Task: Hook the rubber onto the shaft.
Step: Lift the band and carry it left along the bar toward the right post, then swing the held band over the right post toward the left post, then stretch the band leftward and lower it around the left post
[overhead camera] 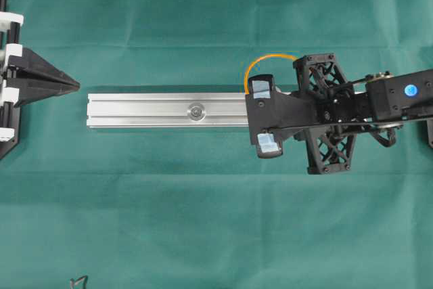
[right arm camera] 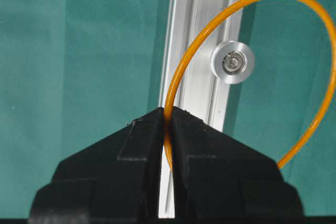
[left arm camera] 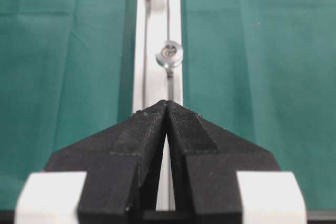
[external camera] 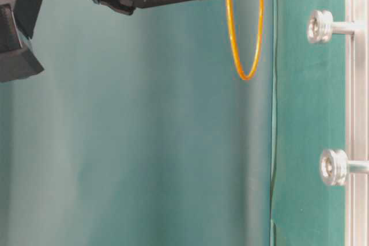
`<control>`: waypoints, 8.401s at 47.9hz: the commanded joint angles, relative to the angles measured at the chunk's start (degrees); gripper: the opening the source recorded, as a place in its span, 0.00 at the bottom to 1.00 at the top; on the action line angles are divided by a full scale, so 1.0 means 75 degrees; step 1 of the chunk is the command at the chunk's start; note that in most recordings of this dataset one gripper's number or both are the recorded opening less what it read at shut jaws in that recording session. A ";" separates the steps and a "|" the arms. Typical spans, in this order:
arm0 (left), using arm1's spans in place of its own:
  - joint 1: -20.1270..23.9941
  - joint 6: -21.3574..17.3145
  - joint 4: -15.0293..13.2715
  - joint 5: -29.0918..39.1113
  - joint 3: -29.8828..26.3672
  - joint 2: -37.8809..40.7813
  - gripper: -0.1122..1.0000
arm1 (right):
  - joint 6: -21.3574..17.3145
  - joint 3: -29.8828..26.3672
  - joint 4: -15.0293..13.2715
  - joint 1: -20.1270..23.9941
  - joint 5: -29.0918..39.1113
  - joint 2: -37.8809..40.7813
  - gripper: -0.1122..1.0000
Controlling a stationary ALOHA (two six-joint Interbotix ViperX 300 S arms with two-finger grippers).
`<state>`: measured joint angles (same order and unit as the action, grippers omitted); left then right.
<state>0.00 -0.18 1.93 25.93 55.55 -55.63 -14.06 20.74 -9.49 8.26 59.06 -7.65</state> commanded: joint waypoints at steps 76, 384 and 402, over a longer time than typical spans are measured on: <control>0.0000 0.0000 0.0012 -0.0070 -0.0258 0.0059 0.12 | -0.0082 0.0422 0.0082 0.0059 -0.1031 0.0234 0.16; 0.0000 0.0000 0.0012 -0.0059 -0.0363 0.0035 0.12 | -0.8145 -0.2777 -0.0574 -0.0387 -0.2730 0.3164 0.16; 0.0000 0.0000 0.0012 -0.0059 -0.0387 0.0035 0.12 | -0.8145 -0.3000 -0.0574 -0.0410 -0.2730 0.3410 0.16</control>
<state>-0.09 -0.18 1.85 25.93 54.67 -55.72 -75.23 0.26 -13.54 5.01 39.11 19.07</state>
